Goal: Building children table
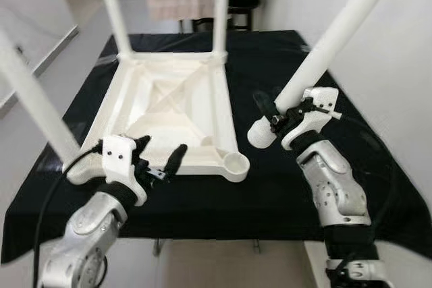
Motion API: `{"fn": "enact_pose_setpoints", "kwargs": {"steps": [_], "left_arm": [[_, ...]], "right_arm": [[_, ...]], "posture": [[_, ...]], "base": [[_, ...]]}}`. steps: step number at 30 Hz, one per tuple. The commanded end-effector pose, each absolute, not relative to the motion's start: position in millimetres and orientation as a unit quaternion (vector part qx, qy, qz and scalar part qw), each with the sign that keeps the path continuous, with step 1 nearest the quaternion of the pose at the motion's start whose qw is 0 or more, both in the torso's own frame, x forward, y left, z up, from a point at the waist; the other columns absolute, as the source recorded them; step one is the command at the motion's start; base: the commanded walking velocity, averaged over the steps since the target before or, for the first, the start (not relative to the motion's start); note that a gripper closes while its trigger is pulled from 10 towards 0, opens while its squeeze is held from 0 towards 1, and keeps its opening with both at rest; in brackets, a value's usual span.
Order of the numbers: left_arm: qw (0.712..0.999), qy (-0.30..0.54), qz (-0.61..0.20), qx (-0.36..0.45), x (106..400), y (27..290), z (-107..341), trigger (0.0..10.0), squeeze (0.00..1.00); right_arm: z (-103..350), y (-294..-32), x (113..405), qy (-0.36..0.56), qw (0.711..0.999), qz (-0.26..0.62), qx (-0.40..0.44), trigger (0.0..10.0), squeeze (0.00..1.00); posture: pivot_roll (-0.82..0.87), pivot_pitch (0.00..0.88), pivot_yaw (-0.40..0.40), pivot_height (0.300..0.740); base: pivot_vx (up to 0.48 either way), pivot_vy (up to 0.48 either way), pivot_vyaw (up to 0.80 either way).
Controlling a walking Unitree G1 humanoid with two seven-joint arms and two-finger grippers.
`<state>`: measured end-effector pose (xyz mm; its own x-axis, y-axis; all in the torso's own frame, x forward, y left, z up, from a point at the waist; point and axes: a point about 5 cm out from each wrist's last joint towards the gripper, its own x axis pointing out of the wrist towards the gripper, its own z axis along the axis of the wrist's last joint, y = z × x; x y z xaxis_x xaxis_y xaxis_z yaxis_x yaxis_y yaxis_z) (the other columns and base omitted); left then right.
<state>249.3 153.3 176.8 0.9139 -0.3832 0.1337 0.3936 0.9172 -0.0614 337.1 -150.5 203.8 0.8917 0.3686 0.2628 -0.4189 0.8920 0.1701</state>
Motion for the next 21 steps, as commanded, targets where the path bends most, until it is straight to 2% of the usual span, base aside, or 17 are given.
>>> {"fn": "enact_pose_setpoints", "kwargs": {"steps": [1, 5, 7, 12, 13, 14, 17, 20, 21], "left_arm": [[0.977, -0.058, -0.203, -0.037, 248.6, 154.2, 175.5, 10.0, 0.0], [0.974, -0.055, -0.217, -0.037, 247.8, 152.6, 176.0, 10.0, 0.0], [0.966, -0.044, -0.253, -0.022, 243.8, 147.3, 175.0, 10.0, 0.0], [0.96, -0.036, -0.278, -0.01, 239.0, 143.8, 174.4, 10.0, 0.0], [0.956, -0.031, -0.291, -0.006, 235.5, 141.9, 174.5, 10.0, 0.0], [0.956, -0.031, -0.291, -0.006, 235.5, 141.9, 174.5, 10.0, 0.0], [0.944, -0.013, -0.33, 0.017, 220.8, 135.8, 175.5, 10.0, 0.0], [0.94, -0.008, -0.339, 0.024, 217.2, 134.4, 175.6, 10.0, 0.0], [0.934, -0.002, -0.356, 0.028, 211.6, 133.0, 176.7, 0.0, 0.0]], "right_arm": [[213.1, -151.0, 336.8, -0.13, 0.962, 0.208, 0.118, 10.0, 0.0], [216.3, -149.3, 335.9, -0.136, 0.957, 0.231, 0.112, 10.0, 0.0], [223.7, -145.8, 329.8, -0.142, 0.932, 0.324, 0.083, 10.0, 0.0], [228.5, -145.5, 322.4, -0.141, 0.906, 0.394, 0.059, 10.0, 0.0], [229.9, -147.5, 319.0, -0.131, 0.888, 0.438, 0.048, 10.0, 0.0], [229.9, -147.5, 319.0, -0.131, 0.888, 0.438, 0.048, 10.0, 0.0], [232.1, -147.0, 311.9, -0.097, 0.837, 0.538, 0.025, 10.0, 0.0], [231.9, -145.5, 311.5, -0.092, 0.83, 0.55, 0.019, 10.0, 0.0], [231.9, -142.8, 312.4, -0.087, 0.821, 0.564, 0.016, 10.0, 0.0]], "posture": [[0.03, 0.072, -0.025, 0.74], [0.04, 0.084, -0.019, 0.74], [0.05, 0.093, -0.02, 0.74], [0.06, 0.107, -0.025, 0.74], [0.07, 0.131, -0.034, 0.74], [0.07, 0.131, -0.034, 0.74], [0.09, 0.187, -0.045, 0.74], [0.09, 0.187, -0.045, 0.74], [0.09, 0.212, -0.047, 0.74]], "base": [[0.0, 0.0, 0.0], [0.0, 0.0, 0.0], [0.0, 0.0, 0.0], [0.0, 0.0, 0.0], [0.0, 0.0, 0.0], [0.0, 0.0, 0.0], [0.0, 0.0, 0.0], [0.0, 0.0, 0.0], [0.0, 0.0, 0.0]]}}
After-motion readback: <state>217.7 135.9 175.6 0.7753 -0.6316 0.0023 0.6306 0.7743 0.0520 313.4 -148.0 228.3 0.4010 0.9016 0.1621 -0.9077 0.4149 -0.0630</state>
